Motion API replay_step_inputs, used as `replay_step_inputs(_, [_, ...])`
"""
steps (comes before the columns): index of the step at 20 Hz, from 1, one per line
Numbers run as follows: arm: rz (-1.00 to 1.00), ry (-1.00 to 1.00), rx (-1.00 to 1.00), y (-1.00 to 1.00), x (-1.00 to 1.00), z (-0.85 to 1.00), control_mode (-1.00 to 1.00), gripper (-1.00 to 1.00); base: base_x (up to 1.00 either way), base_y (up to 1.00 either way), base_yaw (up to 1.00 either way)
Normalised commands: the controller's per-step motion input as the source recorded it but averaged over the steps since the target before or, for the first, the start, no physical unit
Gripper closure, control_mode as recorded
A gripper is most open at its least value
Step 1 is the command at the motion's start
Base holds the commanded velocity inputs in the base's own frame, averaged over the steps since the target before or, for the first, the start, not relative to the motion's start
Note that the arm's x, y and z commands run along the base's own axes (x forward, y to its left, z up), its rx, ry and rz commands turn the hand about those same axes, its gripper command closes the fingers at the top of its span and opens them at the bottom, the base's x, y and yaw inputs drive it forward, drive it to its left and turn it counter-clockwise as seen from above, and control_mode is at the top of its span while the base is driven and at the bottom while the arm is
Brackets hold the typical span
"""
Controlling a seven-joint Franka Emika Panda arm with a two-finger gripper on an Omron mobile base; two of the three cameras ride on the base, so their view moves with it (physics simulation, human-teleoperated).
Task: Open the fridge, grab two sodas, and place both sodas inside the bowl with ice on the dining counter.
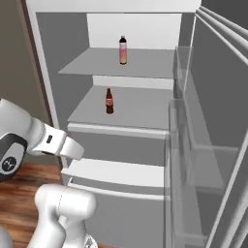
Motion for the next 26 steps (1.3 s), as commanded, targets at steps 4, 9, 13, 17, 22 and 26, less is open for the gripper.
replay_step_inputs(4, [0.0,0.0,0.0,0.0,0.0,0.0,1.0,-1.0,0.49,-0.24,0.18])
replay_step_inputs(9, [0.0,0.0,0.0,0.0,0.0,0.0,1.0,-1.0,0.6,-0.24,0.17])
replay_step_inputs(13, [0.07,0.0,0.02,-0.2,0.29,0.0,-1.0,-1.0,0.29,-0.17,0.08])
replay_step_inputs(17, [0.14,-0.03,0.06,-0.31,0.6,0.0,-1.0,-1.0,0.0,0.0,0.0])
replay_step_inputs(22, [0.16,-0.05,0.09,-0.13,0.58,-0.04,-1.0,-1.0,0.0,0.0,0.0])
replay_step_inputs(26, [0.12,-0.03,0.08,0.08,0.6,-0.28,-1.0,-1.0,0.0,0.0,0.0])
